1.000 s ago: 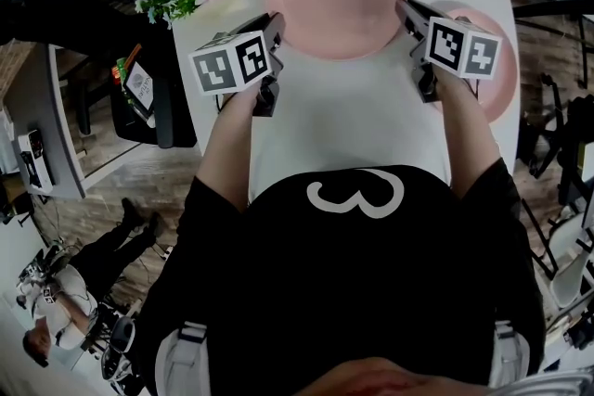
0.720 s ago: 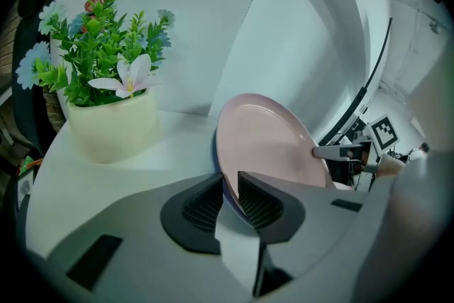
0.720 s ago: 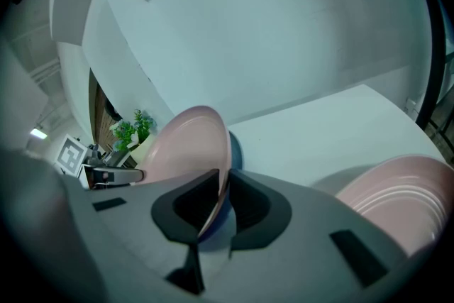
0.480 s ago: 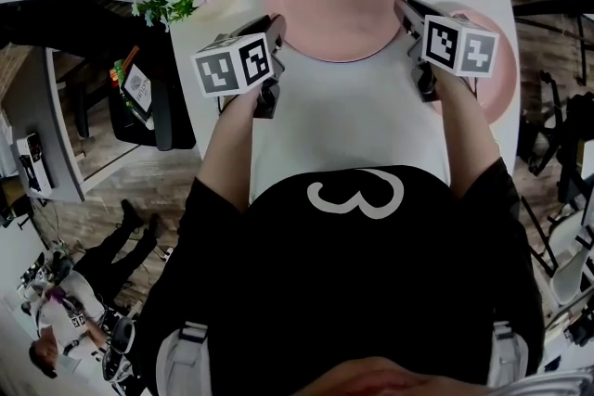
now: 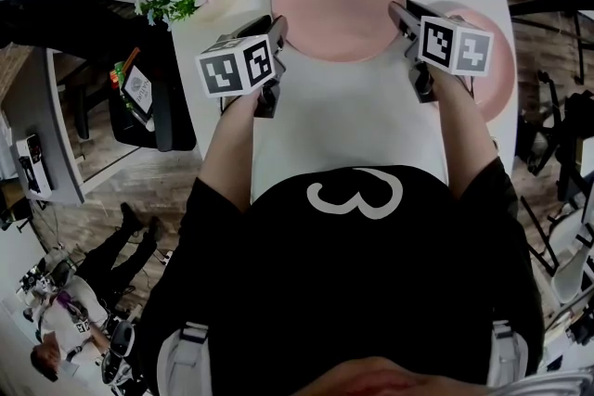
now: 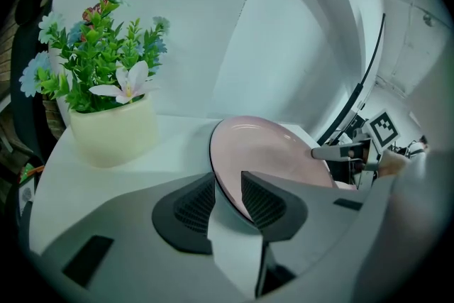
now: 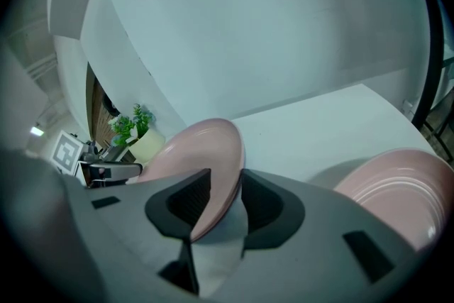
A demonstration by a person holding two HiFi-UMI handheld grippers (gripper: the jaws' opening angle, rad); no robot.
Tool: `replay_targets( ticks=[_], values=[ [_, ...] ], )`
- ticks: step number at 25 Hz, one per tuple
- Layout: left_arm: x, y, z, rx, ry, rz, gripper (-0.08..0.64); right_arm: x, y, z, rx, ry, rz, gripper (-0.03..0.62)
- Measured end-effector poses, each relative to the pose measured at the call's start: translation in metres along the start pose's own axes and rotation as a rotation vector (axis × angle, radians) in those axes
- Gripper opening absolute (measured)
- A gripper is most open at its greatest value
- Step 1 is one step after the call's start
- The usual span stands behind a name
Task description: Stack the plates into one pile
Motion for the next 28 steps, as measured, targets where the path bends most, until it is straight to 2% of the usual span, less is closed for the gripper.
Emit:
replay_targets(
  ticks=[10,15,19,25,28],
  values=[
    [-0.007,-0.001,0.016,-0.020,-0.008,-0.006,0.130,-0.009,0.011,0.019,-0.013,-0.016,-0.001,0.149],
    [-0.014,-0.007,0.035,-0.037,-0.045,0.037,0.129,-0.013,0.024,0.039,-0.015,-0.075,-0.005,0.149],
    [-0.023,-0.017,0.059,-0.076,-0.062,0.036,0.126,-0.025,0.044,0.058,-0.008,-0.097,-0.005,0.147],
    [-0.035,-0.029,0.110,-0.156,-0.111,0.064,0.095,-0.040,0.095,0.088,0.047,-0.177,0.016,0.103],
    [-0.046,-0.034,0.132,-0.193,-0.119,0.059,0.072,-0.054,0.124,0.098,0.108,-0.198,0.031,0.052]
  ],
)
Point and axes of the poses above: the fingertips, and each gripper's own axes: z backward along the fingers, y to its left, x out of its top, the point moved 4 cm from there along z, backward along the fingers, and after that the axes turned 14 degrees about x, right-handed, at the moved point
